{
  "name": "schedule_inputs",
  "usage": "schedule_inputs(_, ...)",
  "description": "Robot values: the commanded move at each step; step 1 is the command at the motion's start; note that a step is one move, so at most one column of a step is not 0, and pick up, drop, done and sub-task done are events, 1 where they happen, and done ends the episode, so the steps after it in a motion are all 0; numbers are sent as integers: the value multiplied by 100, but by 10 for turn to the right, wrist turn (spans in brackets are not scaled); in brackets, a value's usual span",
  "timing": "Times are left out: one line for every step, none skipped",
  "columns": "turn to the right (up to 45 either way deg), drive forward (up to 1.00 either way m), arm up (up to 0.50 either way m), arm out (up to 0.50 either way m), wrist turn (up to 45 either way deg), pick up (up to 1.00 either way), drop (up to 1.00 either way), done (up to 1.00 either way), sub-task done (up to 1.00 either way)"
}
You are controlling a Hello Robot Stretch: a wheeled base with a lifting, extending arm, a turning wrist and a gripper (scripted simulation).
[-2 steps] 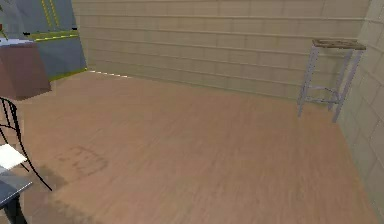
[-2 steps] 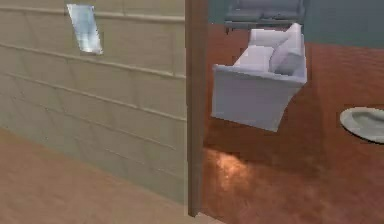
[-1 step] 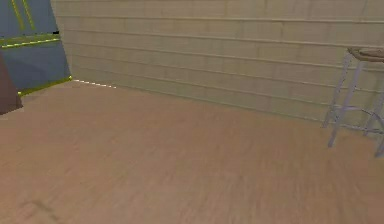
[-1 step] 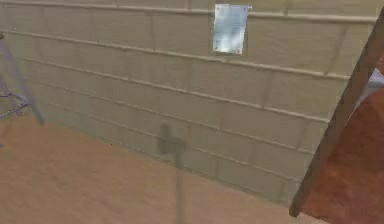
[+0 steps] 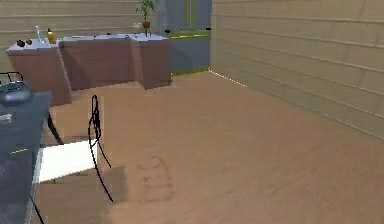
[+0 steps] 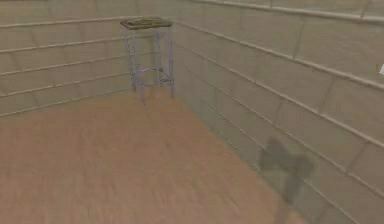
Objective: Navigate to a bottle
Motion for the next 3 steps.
schedule_inputs(0,100,0,0,0,0,0,0,0)
schedule_inputs(0,35,0,0,0,0,0,0,0)
schedule_inputs(-270,0,0,0,0,0,0,0,0)
